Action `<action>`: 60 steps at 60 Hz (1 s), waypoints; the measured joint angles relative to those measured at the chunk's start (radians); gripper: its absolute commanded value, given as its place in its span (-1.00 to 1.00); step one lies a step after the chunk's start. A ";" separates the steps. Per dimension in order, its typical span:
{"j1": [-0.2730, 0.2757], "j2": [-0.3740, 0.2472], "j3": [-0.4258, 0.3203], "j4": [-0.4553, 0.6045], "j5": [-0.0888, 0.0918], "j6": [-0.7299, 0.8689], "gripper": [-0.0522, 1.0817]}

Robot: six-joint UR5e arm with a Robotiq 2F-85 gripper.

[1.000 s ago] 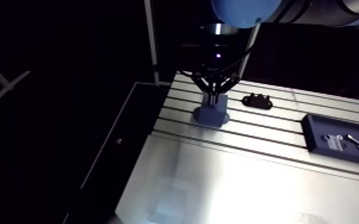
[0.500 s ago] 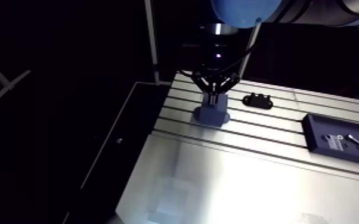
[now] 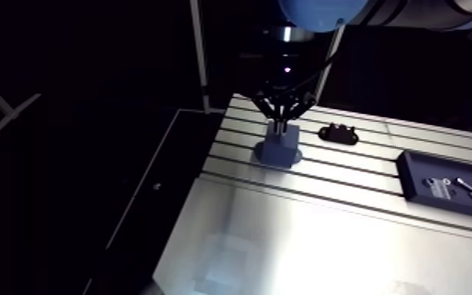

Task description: Pick up the M10 bolt and insert it into the hex recess until seated.

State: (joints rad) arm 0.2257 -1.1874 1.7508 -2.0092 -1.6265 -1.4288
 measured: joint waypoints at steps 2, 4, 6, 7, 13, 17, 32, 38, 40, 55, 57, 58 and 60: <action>0.000 -0.001 -0.001 0.000 0.000 0.000 0.99; 0.000 -0.001 -0.002 0.001 0.000 0.000 0.99; 0.000 -0.002 -0.003 0.001 0.000 0.000 0.96; 0.000 -0.002 -0.004 0.002 0.000 0.000 0.96; 0.000 -0.007 -0.010 0.005 0.000 0.000 0.15; 0.000 -0.013 -0.016 0.010 -0.001 0.000 -0.64; -0.001 -0.037 -0.053 0.103 -0.003 0.002 -0.90; -0.003 -0.055 -0.076 0.147 -0.003 0.002 -0.90; -0.004 -0.060 -0.084 0.162 -0.002 0.002 -0.90; -0.010 -0.105 -0.160 0.265 -0.002 0.001 -0.89; -0.011 -0.110 -0.172 0.280 -0.002 0.001 -0.89; -0.011 -0.112 -0.178 0.287 -0.002 0.001 -0.89; -0.012 -0.116 -0.187 0.298 -0.002 0.000 -0.90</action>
State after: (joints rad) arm 0.2141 -1.3030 1.5636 -1.7109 -1.6286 -1.4284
